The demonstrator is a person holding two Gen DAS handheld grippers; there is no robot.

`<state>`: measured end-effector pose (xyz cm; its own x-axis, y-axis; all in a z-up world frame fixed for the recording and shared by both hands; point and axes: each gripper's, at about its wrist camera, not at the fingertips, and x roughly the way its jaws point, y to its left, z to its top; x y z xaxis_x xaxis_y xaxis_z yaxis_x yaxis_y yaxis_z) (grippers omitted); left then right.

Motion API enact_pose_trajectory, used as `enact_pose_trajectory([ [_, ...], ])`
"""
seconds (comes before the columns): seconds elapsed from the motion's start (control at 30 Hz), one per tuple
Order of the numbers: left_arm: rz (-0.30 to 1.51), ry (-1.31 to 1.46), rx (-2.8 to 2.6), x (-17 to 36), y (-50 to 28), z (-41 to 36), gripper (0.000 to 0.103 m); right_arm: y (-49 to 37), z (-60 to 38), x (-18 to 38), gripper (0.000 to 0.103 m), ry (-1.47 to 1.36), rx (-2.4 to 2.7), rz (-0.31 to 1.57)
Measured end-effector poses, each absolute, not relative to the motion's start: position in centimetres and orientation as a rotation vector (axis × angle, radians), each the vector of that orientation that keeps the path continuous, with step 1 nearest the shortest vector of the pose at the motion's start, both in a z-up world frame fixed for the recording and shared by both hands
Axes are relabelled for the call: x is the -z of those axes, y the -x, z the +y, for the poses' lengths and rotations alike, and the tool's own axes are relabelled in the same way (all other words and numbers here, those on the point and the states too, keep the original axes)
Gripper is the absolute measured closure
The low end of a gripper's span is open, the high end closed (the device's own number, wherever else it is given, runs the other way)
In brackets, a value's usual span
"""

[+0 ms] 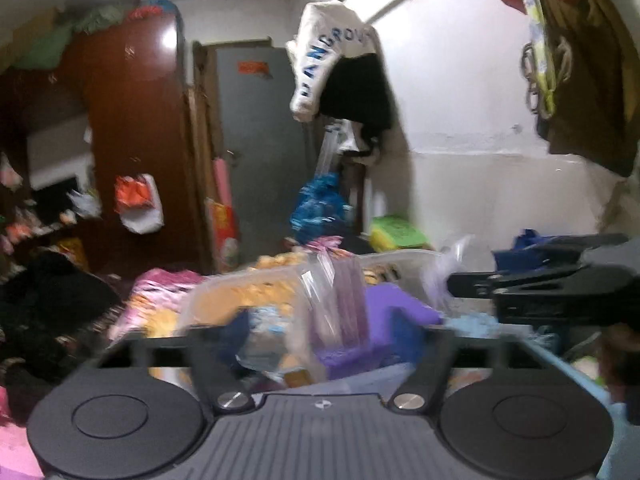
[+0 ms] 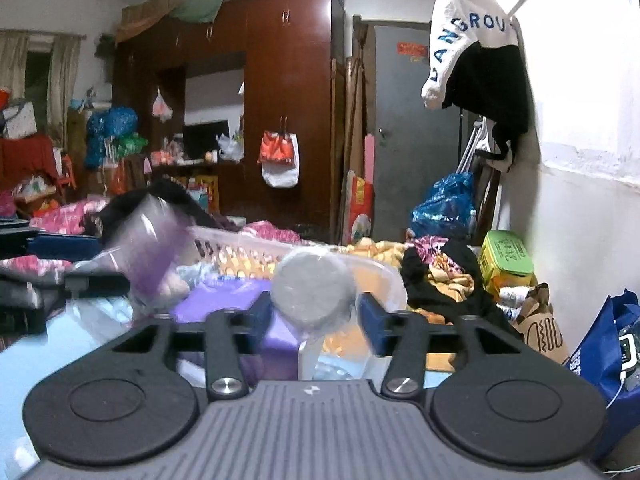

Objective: Organize objects
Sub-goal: 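Carry the white roll with the right gripper while the left carries the purple pack into the bed basket, then grasp the long white plastic bag with both grippers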

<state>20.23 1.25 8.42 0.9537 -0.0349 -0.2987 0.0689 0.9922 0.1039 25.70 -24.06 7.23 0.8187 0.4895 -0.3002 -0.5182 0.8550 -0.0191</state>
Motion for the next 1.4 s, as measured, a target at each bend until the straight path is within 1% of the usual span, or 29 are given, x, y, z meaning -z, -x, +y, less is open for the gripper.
enact_pose_trajectory([
  [0.03, 0.285, -0.109, 0.058, -8.4, -20.0, 1.4, 0.014, -25.4, -24.4, -7.4, 0.01, 0.088, -0.534, 0.276],
  [0.07, 0.282, -0.091, 0.075, -8.5, -19.7, 1.7, 0.014, -24.9, -24.7, -7.5, 0.005, 0.08, -0.535, 0.258],
  [0.13, 0.263, -0.058, 0.096, -8.5, -18.5, 2.3, 0.014, -23.9, -25.4, -7.6, 0.004, 0.077, -0.533, 0.231],
  [0.2, 0.24, -0.042, 0.102, -8.0, -17.0, 2.8, 0.014, -22.8, -26.4, -7.3, 0.0, 0.057, -0.532, 0.216],
  [0.3, 0.241, -0.019, 0.141, -6.3, -14.3, 3.5, 0.014, -21.0, -28.1, -5.8, 0.0, 0.02, -0.565, 0.223],
  [0.47, 0.281, -0.049, 0.148, -2.0, -9.9, 4.5, 0.014, -16.9, -30.3, -1.0, 0.0, -0.022, -0.613, 0.266],
  [0.63, 0.307, -0.048, 0.151, 1.6, -5.7, 5.9, 0.014, -14.1, -30.6, 1.9, 0.0, -0.062, -0.665, 0.33],
  [0.8, 0.336, -0.085, 0.164, 3.6, -3.9, 6.2, 0.014, -13.7, -29.5, 2.8, 0.0, -0.024, -0.673, 0.351],
  [0.93, 0.381, -0.066, 0.194, 4.5, -4.5, 6.5, 0.014, -14.1, -28.3, 3.0, 0.0, 0.01, -0.721, 0.379],
  [1.03, 0.406, -0.067, 0.208, 5.6, -5.0, 6.4, 0.014, -13.8, -27.6, 3.3, 0.005, 0.056, -0.716, 0.386],
  [1.1, 0.393, -0.076, 0.199, 5.9, -5.1, 6.2, 0.014, -13.9, -27.3, 3.6, 0.012, 0.068, -0.72, 0.402],
  [1.17, 0.39, -0.062, 0.208, 6.0, -5.4, 6.1, 0.014, -14.1, -27.1, 4.2, 0.017, 0.066, -0.728, 0.416],
  [1.33, 0.382, -0.08, 0.223, 6.2, -5.9, 5.7, 0.014, -13.9, -27.1, 4.5, 0.02, 0.094, -0.745, 0.416],
  [1.37, 0.381, -0.079, 0.23, 6.2, -6.0, 5.7, 0.014, -13.8, -27.1, 4.5, 0.022, 0.098, -0.743, 0.413],
  [1.4, 0.379, -0.081, 0.236, 6.2, -6.0, 5.7, 0.015, -13.7, -27.1, 4.6, 0.029, 0.106, -0.738, 0.407],
])
